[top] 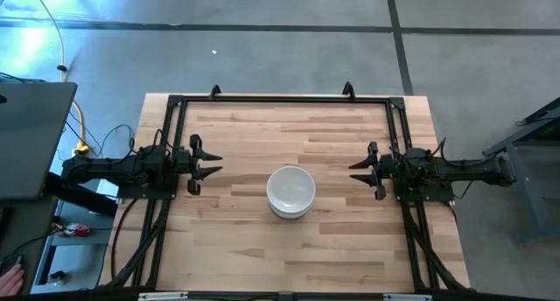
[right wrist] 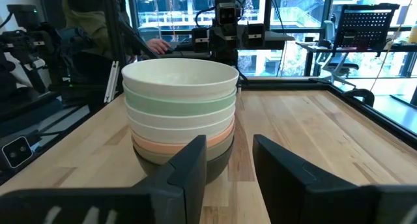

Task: Nest bowls inside each other
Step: Return to Home Position

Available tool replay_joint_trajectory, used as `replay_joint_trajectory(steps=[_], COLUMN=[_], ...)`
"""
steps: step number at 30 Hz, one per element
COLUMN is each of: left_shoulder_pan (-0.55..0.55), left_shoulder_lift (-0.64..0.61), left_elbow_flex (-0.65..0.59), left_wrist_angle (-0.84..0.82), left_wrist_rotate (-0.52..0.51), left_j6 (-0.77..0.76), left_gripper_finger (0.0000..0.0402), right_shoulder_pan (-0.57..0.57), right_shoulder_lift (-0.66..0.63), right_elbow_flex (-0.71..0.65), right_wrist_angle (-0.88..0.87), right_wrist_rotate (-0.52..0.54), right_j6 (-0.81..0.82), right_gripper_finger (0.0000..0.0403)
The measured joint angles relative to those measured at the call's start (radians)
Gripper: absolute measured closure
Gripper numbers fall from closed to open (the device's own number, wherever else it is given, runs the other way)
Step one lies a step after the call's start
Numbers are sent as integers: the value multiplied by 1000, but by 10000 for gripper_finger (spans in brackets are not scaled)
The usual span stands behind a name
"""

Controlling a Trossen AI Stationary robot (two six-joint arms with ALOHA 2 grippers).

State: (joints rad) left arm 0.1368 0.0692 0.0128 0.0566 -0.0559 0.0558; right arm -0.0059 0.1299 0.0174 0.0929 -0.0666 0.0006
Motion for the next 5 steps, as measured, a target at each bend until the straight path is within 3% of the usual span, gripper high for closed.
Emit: replay_joint_trajectory(steps=[5], left_shoulder_pan=[0], left_shoulder_lift=[0], left_elbow_flex=[0], left_wrist_angle=[0], left_wrist_rotate=[0], left_j6=[0], left_gripper_finger=[275], right_shoulder_pan=[0], right_shoulder_lift=[0], right_elbow_flex=[0], right_wrist_angle=[0], right_wrist_rotate=[-5], right_j6=[0], right_gripper_finger=[286])
